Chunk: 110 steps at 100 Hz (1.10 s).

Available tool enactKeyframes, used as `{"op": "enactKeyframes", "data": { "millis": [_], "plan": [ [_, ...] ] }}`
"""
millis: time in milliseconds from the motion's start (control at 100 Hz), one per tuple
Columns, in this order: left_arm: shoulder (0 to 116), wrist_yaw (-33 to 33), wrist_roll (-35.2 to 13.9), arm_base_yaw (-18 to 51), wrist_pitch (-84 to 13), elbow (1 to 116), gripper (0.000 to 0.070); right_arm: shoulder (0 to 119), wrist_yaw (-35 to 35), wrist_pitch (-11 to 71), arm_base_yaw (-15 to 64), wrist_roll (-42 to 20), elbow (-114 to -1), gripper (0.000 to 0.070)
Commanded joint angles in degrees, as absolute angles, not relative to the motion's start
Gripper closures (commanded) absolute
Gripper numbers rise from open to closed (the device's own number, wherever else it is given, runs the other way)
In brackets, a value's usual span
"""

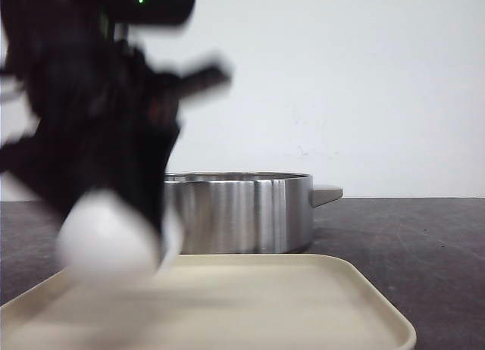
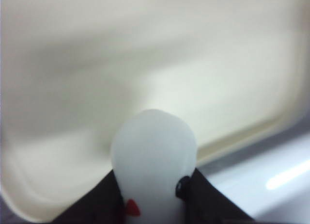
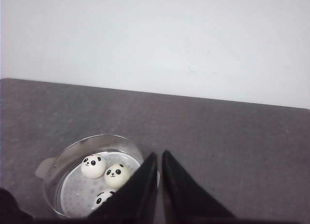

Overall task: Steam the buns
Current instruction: 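Grasp the last panda bun on the tray with the left gripper, then lower the bun into the steamer and open the left gripper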

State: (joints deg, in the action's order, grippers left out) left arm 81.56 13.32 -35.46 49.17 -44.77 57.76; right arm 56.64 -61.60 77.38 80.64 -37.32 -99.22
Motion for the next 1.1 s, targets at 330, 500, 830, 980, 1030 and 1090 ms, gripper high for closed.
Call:
{"op": "enactKeyframes", "data": {
  "millis": [330, 500, 830, 980, 1030, 1090],
  "plan": [
    [83.79, 5.58, -24.64, 44.66, -46.3, 82.7, 0.0695, 57.25, -63.59, 81.6, 81.62, -37.47, -100.05, 0.0689],
    [93.45, 5.32, -21.19, 38.89, -47.22, 89.41, 0.0694, 57.25, -63.44, 81.6, 81.62, -37.69, -100.05, 0.0689],
    [109.43, 5.34, -19.73, 34.02, -53.01, 97.58, 0.0694, 57.21, -62.78, 81.6, 81.62, -38.87, -100.05, 0.0689],
    [112.01, 4.19, -19.73, 33.76, -52.99, 97.58, 0.0694, 57.21, -62.78, 81.6, 81.62, -39.11, -100.05, 0.0689],
    [112.75, 3.38, -19.73, 33.76, -53.1, 97.58, 0.0694, 57.23, -62.74, 81.6, 81.62, -39.29, -100.05, 0.0689],
    [113.54, 1.89, -19.7, 33.76, -53.63, 97.58, 0.0694, 57.23, -62.57, 81.6, 81.62, -39.79, -100.05, 0.0689]
  ]
}}
